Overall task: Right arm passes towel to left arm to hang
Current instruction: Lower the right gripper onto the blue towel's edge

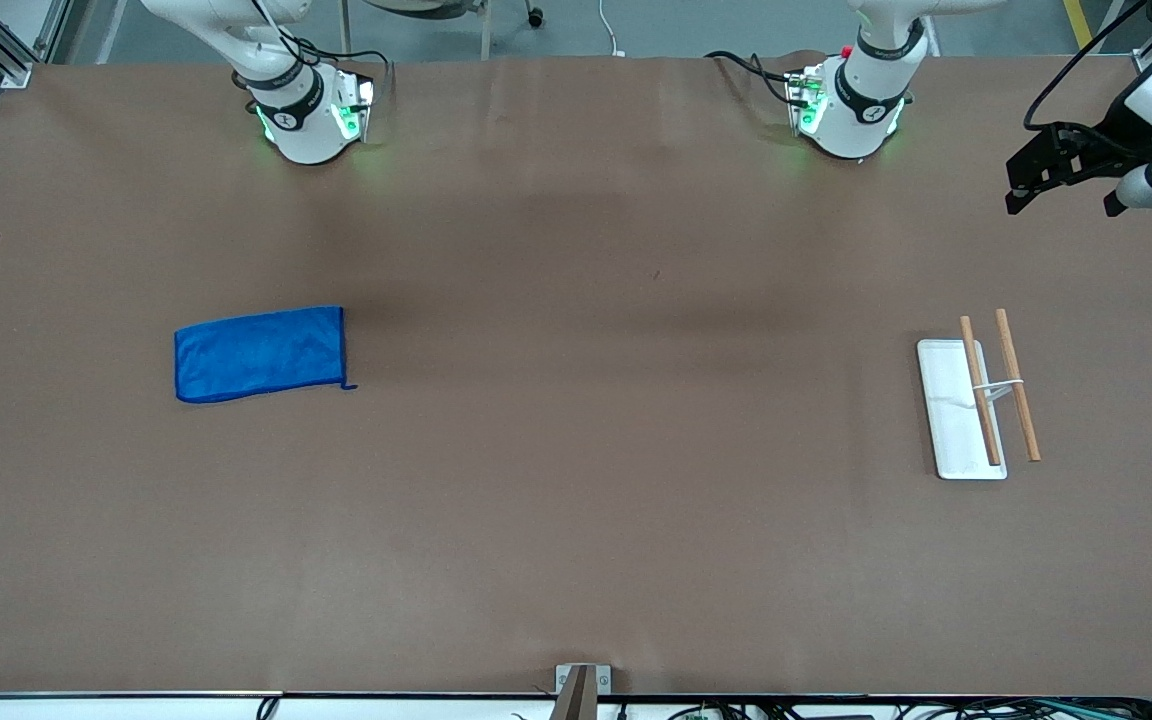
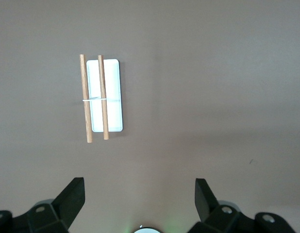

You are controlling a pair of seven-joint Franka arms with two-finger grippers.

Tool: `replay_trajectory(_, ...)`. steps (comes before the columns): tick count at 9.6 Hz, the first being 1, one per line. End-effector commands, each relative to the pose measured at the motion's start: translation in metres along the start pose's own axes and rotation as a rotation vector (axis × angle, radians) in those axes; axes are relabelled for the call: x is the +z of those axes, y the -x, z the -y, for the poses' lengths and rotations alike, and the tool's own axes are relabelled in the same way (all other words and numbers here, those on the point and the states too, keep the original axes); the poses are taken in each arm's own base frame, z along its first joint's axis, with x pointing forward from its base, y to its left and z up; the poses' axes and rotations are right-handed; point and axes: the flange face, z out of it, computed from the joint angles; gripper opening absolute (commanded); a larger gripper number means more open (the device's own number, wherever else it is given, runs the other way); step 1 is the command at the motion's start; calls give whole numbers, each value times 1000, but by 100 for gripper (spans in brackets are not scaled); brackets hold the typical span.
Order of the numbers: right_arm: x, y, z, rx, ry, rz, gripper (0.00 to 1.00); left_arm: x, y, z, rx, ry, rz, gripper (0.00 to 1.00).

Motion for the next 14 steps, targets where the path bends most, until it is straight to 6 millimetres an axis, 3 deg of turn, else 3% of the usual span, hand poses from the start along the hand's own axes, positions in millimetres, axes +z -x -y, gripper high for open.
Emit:
replay_trajectory(1, -2, 2, -1, 7, 14, 3, 100, 14, -5, -3, 14, 13, 27, 100)
replay_trajectory(4, 8, 3, 5, -13, 14, 33, 100, 10, -7, -2, 3, 10, 18, 100)
replay_trajectory(6, 58, 4, 42, -82, 27, 124, 100, 1, -6, 0, -3, 11, 4, 100)
replay_trajectory(7, 94, 0, 47, -93, 29, 138, 100, 2, -7, 2, -6, 12, 16, 100)
replay_trajectory(9, 184, -2, 48, -102, 28, 137, 100, 3, -8, 2, 6, 7, 17, 100)
replay_trajectory(11, 266, 11, 55, -154, 65, 81, 100, 8, -8, -2, 18, 5, 35, 100)
replay_trajectory(14, 367, 37, 51, -257, 72, 3, 94, 10, -7, -2, 1, 15, 51, 100)
